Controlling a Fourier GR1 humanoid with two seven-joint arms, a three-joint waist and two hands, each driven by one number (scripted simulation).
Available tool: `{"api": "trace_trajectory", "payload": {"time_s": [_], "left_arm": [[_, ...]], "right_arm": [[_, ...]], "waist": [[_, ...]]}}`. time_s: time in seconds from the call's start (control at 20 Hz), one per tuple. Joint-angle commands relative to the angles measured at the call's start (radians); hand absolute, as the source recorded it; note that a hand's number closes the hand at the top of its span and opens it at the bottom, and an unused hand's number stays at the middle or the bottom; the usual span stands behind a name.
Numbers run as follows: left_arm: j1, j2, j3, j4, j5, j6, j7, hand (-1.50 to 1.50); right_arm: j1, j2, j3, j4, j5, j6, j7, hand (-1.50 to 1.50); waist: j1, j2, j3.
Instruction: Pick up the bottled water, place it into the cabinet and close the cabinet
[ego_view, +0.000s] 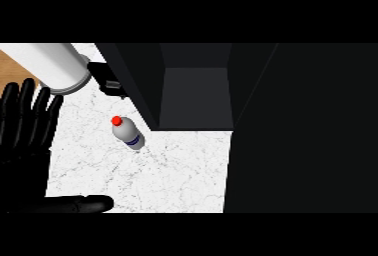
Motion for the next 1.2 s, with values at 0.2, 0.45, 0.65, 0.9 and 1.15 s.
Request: {"api": "trace_trajectory", "payload": {"time_s": [0.2,0.45,0.65,0.9,1.15], "left_arm": [[0.079,0.010,0.014,-0.102,0.024,-0.011,0.064,-1.50],[0.103,-0.016,-0.072,-0.123,-0.071,0.032,0.118,-1.50],[0.056,0.024,-0.053,-0.058,-0.099,0.015,0.153,-1.50],[0.011,0.022,0.002,0.124,-0.070,-0.009,0.060,-1.50],[0.007,-0.009,0.022,0.271,-0.078,-0.001,-0.063,-1.50]], "right_arm": [[-0.002,0.056,0.124,-0.035,0.140,-0.044,0.027,-1.50],[-0.028,0.087,0.197,-0.069,0.174,-0.099,0.128,-1.50],[0.050,0.045,0.202,-0.180,0.138,-0.085,0.152,-1.50],[-0.024,0.068,0.269,-0.119,0.222,-0.136,0.166,-1.50],[0.018,0.030,0.292,-0.234,0.216,-0.147,0.210,-1.50]], "waist": [[0.003,0.001,0.000],[0.004,0.001,0.000],[-0.003,0.000,0.001],[-0.001,0.002,0.000],[-0.011,0.001,-0.001]]}}
